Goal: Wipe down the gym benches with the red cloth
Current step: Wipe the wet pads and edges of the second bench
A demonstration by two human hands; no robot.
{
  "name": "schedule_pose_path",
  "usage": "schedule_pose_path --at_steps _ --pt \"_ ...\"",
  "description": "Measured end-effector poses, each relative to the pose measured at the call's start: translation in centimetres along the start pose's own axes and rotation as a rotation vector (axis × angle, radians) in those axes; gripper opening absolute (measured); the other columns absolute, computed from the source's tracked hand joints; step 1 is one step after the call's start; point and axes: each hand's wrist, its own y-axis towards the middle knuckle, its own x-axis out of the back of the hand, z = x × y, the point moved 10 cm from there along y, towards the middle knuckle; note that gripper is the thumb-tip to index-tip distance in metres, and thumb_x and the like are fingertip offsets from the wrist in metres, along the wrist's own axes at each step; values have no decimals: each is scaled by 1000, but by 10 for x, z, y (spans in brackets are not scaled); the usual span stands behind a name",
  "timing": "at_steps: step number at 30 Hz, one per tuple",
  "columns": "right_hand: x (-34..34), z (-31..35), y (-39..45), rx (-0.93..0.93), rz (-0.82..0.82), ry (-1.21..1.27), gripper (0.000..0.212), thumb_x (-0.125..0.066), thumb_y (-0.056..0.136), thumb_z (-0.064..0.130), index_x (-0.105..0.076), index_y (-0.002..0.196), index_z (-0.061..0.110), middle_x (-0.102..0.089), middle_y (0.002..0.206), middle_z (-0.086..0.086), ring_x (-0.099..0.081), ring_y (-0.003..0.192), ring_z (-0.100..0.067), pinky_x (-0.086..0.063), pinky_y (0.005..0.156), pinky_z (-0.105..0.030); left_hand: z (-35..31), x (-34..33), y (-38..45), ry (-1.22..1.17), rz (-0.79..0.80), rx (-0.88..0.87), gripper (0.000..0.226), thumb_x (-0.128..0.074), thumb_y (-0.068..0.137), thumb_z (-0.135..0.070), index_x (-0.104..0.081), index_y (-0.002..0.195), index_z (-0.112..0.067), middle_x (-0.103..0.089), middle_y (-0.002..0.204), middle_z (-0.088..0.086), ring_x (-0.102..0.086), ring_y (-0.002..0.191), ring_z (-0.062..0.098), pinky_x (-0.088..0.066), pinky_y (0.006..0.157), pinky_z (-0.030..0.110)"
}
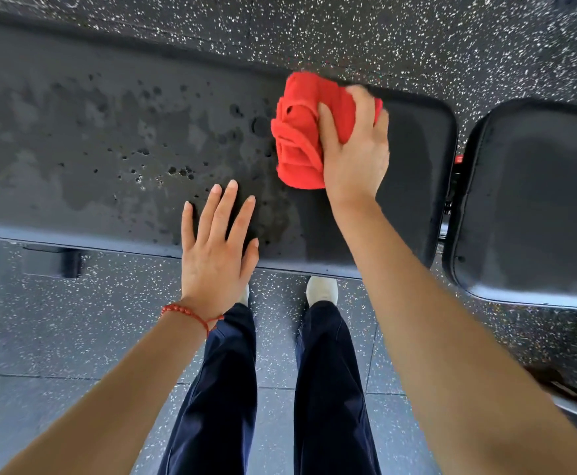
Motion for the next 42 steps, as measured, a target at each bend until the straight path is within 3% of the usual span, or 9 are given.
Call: schedule_pose_path --at_steps 9,19,27,30,35,42 --pt "-1 -6 -114 -54 122 44 42 -62 79 36 -60 112 10 -59 99 -14 -62 81 -30 -49 65 -33 39 17 -2 0 -30 21 50 -43 88 -24 -45 135 -6 -36 146 19 -30 134 35 -16 108 57" --pt "-14 22 -63 -4 73 9 40 -62 82 37 -61 113 11 -59 103 -15 -60 82 -34 -47 63 -37 54 15 -1 38 -5 29 50 -41 90 -27 -45 135 -6 -36 145 19 -32 133 37 -18 108 57" --pt "-44 56 18 58 -11 -35 43 -54 87 47 -56 120 19 -58 107 -9 -59 88 -28 -36 65 -27 56 13 -2 58 -46 20 50 -41 90 -29 -43 136 -8 -37 145 18 -28 133 32 -17 108 55" --pt "-40 51 5 63 -9 -1 43 -56 87 43 -56 120 17 -58 107 -10 -59 88 -28 -33 64 -26 56 11 -3 62 -45 25 50 -40 91 -28 -42 136 -7 -36 146 19 -27 134 32 -15 109 54" --pt "-39 45 -26 69 77 41 42 -60 85 38 -58 118 13 -58 103 -14 -59 83 -33 -44 65 -34 57 12 -3 43 -24 40 51 -40 90 -29 -42 137 -8 -33 148 17 -24 136 32 -16 109 54" --pt "-32 37 -96 130 175 27 39 -63 81 38 -63 109 11 -60 95 -17 -63 74 -34 -50 55 -34 80 26 -6 29 -124 137 51 -41 91 -28 -39 137 -7 -32 148 18 -23 136 32 -13 110 50"
